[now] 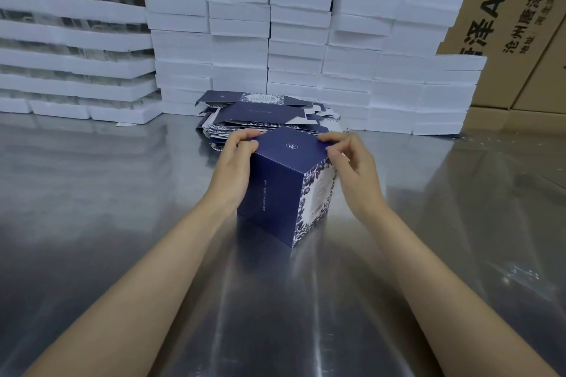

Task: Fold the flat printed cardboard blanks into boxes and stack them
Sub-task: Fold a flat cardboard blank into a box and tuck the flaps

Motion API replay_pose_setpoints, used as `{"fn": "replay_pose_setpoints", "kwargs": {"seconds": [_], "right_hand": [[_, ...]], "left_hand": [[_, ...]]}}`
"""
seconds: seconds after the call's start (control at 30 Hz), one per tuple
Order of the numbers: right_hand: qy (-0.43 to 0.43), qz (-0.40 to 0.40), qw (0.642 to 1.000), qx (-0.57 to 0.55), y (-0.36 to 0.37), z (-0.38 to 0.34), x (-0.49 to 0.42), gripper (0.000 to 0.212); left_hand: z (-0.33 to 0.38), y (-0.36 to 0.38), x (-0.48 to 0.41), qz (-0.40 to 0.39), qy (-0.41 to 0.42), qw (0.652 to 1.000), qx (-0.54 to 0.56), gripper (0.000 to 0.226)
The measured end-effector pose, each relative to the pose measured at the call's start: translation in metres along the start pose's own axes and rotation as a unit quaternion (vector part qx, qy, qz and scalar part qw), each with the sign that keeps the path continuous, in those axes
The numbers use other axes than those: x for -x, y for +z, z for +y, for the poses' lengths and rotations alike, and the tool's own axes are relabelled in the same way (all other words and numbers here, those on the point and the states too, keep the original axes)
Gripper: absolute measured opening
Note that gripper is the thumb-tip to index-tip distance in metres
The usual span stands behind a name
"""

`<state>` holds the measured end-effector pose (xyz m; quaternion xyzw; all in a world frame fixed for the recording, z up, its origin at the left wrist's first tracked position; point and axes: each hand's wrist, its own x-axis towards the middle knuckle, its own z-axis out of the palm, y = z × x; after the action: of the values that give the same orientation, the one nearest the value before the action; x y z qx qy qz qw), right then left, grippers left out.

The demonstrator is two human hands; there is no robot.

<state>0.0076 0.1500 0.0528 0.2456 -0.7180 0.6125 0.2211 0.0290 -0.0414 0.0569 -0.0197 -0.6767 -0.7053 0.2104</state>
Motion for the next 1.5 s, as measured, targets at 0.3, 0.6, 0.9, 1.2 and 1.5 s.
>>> {"fn": "replay_pose_setpoints", "kwargs": {"seconds": [0.3, 0.6, 0.9, 1.2, 1.5], "right_hand": [[-0.101, 0.038, 0.975, 0.192, 0.013, -0.012, 0.010, 0.022], [-0.149, -0.029, 0.977, 0.148, 0.007, -0.031, 0.020, 0.015], [-0.239, -0.084, 0.941, 0.225, 0.034, -0.038, 0.026, 0.034], [-0.035, -0.037, 0.983, 0.178, -0.003, -0.022, 0.009, 0.020], [-0.155, -0.005, 0.954, 0.256, 0.027, -0.033, 0.024, 0.031]], "left_hand": [[-0.007, 0.000, 0.020, -0.022, 0.337, 0.904, -0.261, 0.035], [-0.006, -0.011, 0.009, 0.003, 0.219, 0.965, -0.142, 0.011], [-0.002, 0.009, 0.019, 0.034, 0.101, 0.988, -0.111, 0.018], [0.003, 0.005, 0.006, -0.044, 0.078, 0.994, -0.067, 0.033], [-0.001, -0.018, 0.000, 0.106, 0.004, 0.994, 0.024, 0.031]]}}
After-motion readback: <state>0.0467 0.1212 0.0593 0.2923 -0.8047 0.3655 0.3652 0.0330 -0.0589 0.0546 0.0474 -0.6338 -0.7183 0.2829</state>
